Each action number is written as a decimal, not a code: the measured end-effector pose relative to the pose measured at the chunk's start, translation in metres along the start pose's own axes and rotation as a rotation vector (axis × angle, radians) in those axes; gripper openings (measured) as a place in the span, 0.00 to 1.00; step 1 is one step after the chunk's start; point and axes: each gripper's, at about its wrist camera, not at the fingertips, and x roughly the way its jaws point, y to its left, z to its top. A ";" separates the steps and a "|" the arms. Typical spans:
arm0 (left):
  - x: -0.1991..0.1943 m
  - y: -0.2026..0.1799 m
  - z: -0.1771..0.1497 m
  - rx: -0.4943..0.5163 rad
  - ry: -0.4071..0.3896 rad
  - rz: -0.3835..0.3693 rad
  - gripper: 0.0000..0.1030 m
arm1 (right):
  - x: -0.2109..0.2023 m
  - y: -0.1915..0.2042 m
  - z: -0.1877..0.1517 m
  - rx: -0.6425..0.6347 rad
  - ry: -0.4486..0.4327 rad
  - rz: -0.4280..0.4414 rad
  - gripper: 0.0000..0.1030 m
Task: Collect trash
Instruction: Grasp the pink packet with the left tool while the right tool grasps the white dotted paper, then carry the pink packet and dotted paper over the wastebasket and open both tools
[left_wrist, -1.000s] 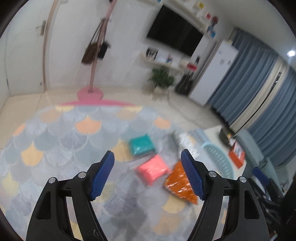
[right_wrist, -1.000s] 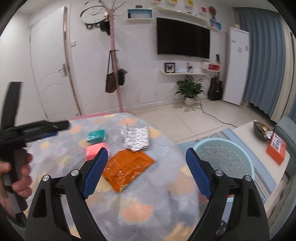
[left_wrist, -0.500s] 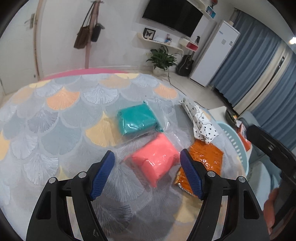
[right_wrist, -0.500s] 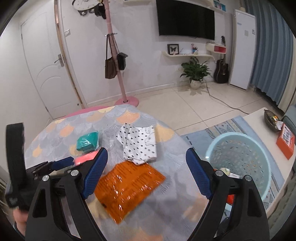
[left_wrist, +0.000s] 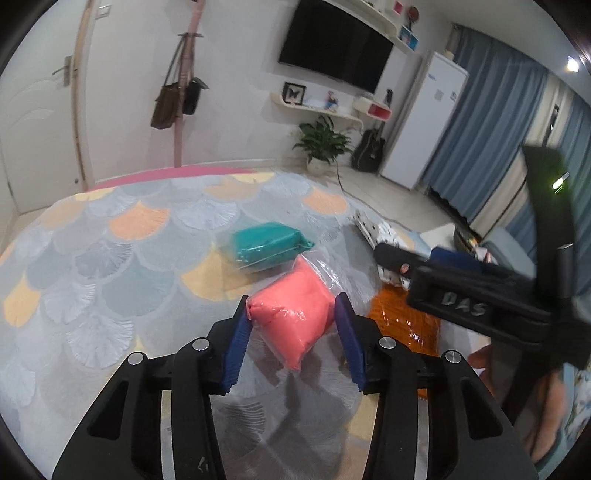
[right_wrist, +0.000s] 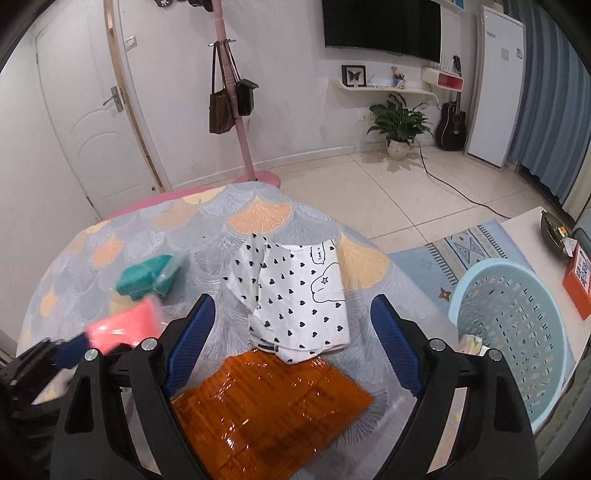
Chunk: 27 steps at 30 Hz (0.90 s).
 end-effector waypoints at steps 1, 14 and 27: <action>-0.002 0.001 0.001 -0.011 -0.006 -0.008 0.42 | 0.003 0.001 0.000 -0.002 0.005 -0.003 0.79; -0.019 -0.008 -0.002 0.000 -0.056 0.000 0.42 | 0.011 0.005 -0.002 -0.017 0.011 -0.062 0.26; -0.036 -0.034 0.007 0.096 -0.109 0.021 0.42 | -0.032 -0.055 -0.003 0.213 -0.056 0.111 0.12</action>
